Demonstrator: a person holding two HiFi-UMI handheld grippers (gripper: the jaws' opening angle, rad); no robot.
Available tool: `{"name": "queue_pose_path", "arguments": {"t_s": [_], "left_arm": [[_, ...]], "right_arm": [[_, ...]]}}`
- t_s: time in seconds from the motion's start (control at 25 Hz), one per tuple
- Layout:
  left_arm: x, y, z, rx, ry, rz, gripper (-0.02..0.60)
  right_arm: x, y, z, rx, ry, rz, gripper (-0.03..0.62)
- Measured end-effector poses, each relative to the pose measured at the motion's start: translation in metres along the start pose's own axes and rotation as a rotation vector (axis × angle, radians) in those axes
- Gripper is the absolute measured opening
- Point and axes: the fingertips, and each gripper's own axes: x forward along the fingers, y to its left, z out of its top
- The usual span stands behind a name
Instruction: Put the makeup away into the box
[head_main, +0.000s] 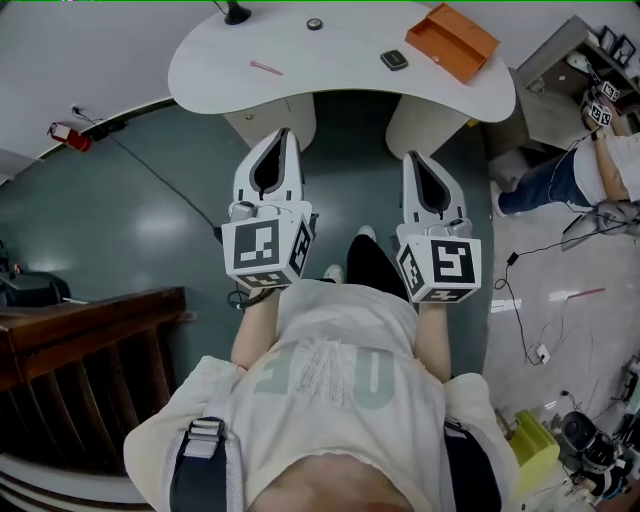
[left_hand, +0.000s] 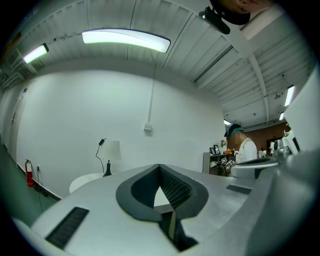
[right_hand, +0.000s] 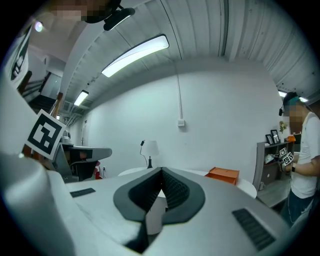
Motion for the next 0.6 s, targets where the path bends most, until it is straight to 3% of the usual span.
{"name": "queue_pose_path", "arguments": {"t_s": [0.24,0.36,0.6], "left_arm": [[0.033,0.005,-0.003,0.015,-0.009,0.002,0.006],[0.052,0.014,-0.008,-0.005,-0.032,0.042,0.006],[0.123,0.026,0.001,0.002,-0.054,0.092,0.006]], "right_arm": [[0.035,-0.017,-0.003,-0.008,-0.016,0.011,0.005],[0.062,-0.029,-0.007,-0.023,-0.032,0.016,0.005],[0.13,-0.081,0.001,-0.003,-0.055,0.016,0.005]]}}
